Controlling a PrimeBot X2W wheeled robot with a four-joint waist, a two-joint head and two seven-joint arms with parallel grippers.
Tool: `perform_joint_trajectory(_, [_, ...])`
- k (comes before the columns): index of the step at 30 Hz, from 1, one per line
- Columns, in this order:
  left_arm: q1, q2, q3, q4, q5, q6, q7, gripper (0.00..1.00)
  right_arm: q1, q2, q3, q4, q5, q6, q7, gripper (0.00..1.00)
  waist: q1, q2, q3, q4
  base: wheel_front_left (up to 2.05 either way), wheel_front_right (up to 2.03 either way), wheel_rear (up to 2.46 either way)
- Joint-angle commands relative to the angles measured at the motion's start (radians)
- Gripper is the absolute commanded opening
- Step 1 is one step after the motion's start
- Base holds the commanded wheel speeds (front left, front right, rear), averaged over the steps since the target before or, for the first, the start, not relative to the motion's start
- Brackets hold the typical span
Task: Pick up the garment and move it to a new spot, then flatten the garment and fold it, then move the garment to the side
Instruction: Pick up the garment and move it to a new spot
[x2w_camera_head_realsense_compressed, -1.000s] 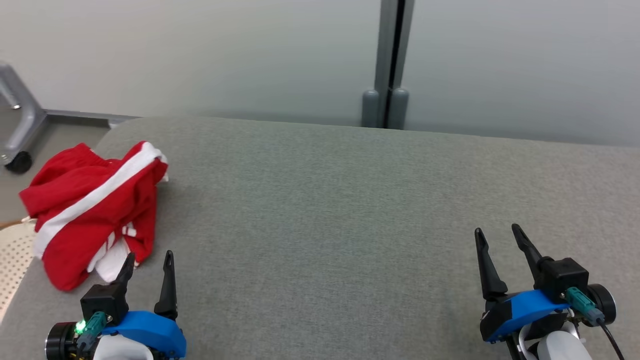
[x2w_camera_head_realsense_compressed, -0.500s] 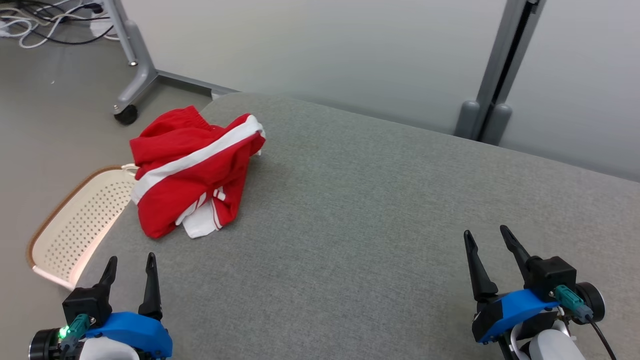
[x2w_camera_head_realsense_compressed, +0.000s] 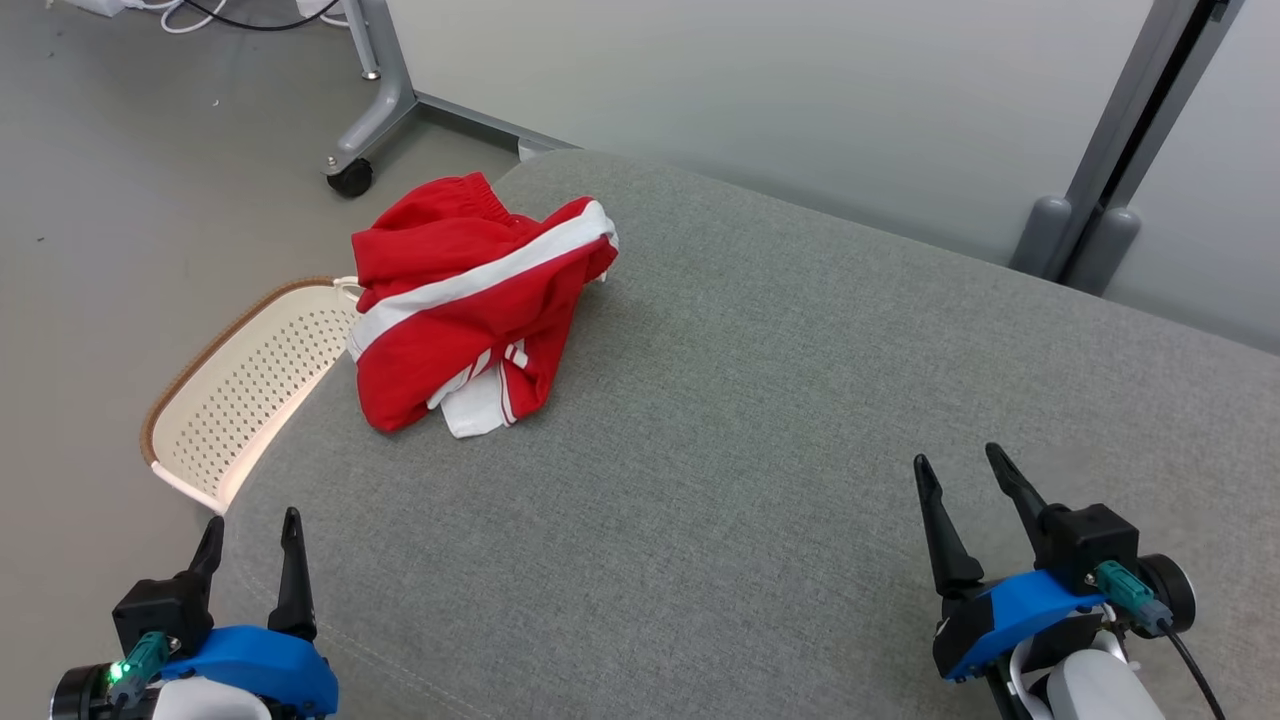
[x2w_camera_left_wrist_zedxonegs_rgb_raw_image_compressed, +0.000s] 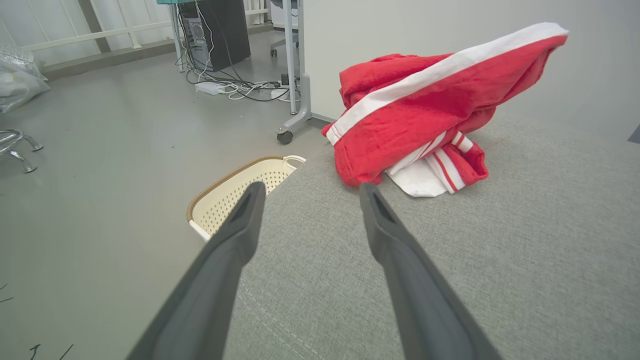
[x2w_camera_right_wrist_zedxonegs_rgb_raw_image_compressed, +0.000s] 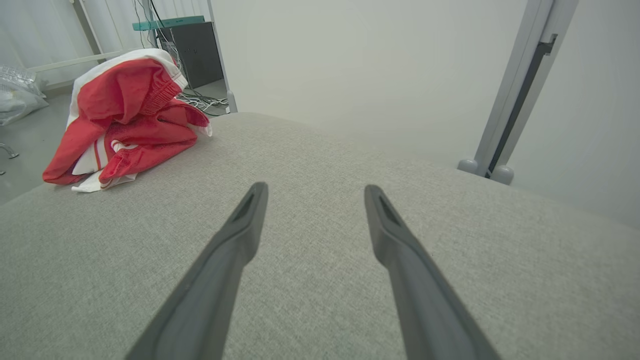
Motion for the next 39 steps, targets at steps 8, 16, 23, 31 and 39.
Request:
perform_joint_trajectory(8, [-0.047, 0.008, -0.001, 0.002, -0.017, -0.002, -0.005, 1.00, -0.028, -0.006, 0.021, 0.011, -0.021, 0.000, -0.004, 1.00, 0.0000, 0.0000, 0.037, -0.026, 0.00, 0.00, 0.00])
perform_joint_trajectory(16, [-0.161, 0.073, -0.096, 0.014, -0.126, -0.002, -0.005, 1.00, -0.068, -0.005, 0.038, 0.005, -0.050, 0.000, -0.004, 1.00, 0.0000, 0.0000, 0.127, -0.082, 0.00, 0.00, 0.00])
perform_joint_trajectory(23, [-0.277, 0.162, -0.187, 0.027, -0.222, -0.001, -0.005, 1.00, -0.113, -0.005, 0.047, 0.003, -0.081, 0.000, -0.004, 1.00, 0.0000, 0.0000, 0.217, -0.144, 0.00, 0.00, 0.00])
perform_joint_trajectory(31, [-0.391, 0.247, -0.285, 0.019, -0.302, -0.001, -0.005, 1.00, -0.137, -0.005, 0.052, -0.009, -0.092, 0.000, -0.004, 1.00, 0.0000, 0.0000, 0.286, -0.203, 0.00, 0.00, 0.00])
perform_joint_trajectory(39, [-0.445, 0.309, -0.414, 0.049, -0.394, -0.001, -0.005, 1.00, -0.146, -0.007, 0.061, -0.007, -0.079, 0.000, -0.003, 1.00, 0.0000, 0.0000, 0.318, -0.242, 0.00, 0.00, 0.00])
